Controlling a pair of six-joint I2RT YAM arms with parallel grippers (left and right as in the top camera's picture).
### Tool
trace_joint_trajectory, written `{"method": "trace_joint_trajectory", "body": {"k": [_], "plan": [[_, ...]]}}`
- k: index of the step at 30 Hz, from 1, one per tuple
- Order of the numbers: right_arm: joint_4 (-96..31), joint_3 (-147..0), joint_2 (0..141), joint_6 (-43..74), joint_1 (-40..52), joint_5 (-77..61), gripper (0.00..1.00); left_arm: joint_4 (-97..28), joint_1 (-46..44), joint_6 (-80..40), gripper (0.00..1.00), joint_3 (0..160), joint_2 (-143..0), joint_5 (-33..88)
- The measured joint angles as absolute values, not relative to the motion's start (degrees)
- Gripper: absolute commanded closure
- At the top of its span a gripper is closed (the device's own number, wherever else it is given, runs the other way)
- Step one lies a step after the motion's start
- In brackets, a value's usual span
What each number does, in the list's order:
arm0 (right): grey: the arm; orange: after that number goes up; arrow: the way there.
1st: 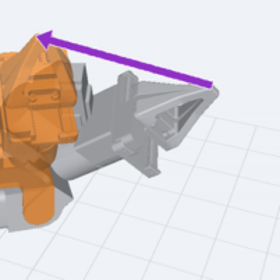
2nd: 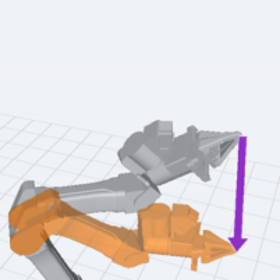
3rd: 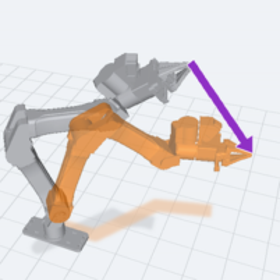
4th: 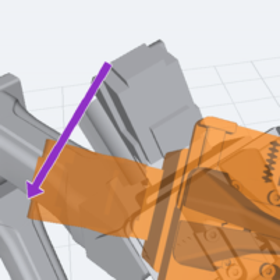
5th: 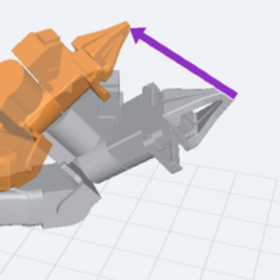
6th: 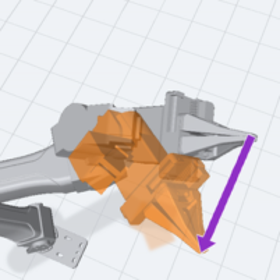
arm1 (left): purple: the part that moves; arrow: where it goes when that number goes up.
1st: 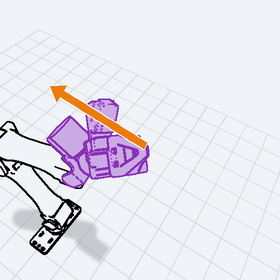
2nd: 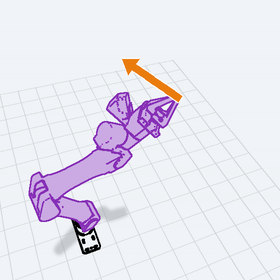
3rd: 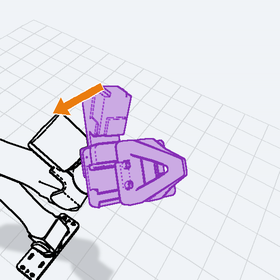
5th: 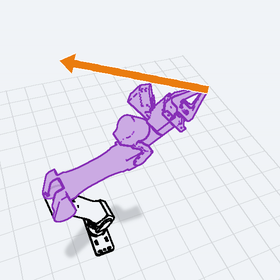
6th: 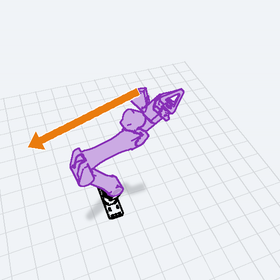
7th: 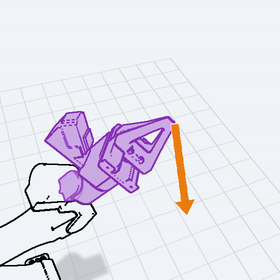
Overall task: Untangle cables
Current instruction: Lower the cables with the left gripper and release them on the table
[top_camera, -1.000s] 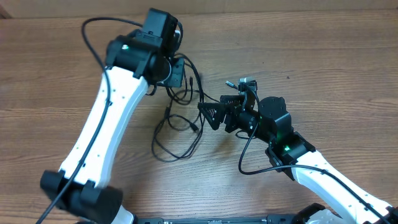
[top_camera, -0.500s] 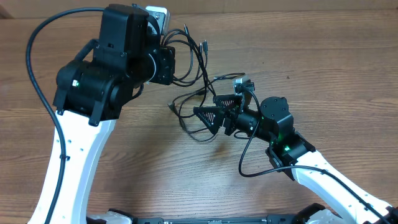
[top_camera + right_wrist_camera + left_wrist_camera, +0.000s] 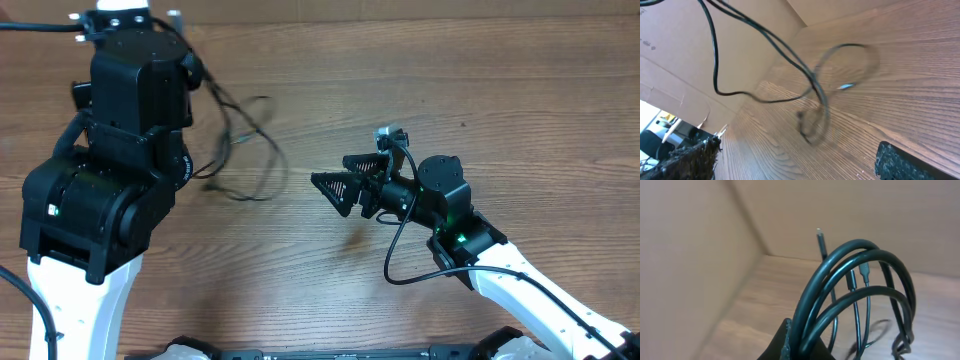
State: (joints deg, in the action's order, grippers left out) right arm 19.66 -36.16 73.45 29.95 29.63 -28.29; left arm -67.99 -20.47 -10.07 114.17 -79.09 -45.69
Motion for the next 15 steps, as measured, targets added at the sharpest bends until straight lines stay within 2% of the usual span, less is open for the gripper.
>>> {"method": "trace_joint_trajectory", "body": {"k": [4, 6, 13, 15], "plan": [[19.66, -36.16, 73.45, 29.95, 29.63, -28.27, 0.00, -66.59, -20.47, -10.07, 0.96, 114.17, -79.13, -52.53], [19.66, -36.16, 73.45, 29.85, 29.63, -28.23, 0.00, -66.63, -20.47, -10.04, 0.96, 114.17, -79.13, -51.75], [19.64, -36.16, 73.45, 27.77, 29.61, -28.23, 0.00, -69.36, -20.36, -9.41, 0.96, 114.17, -81.19, -32.18], [19.44, -36.16, 73.45, 27.38, 29.50, -28.21, 0.00, -70.87, -20.36, -9.19, 0.92, 114.15, -83.83, -27.07]]}}
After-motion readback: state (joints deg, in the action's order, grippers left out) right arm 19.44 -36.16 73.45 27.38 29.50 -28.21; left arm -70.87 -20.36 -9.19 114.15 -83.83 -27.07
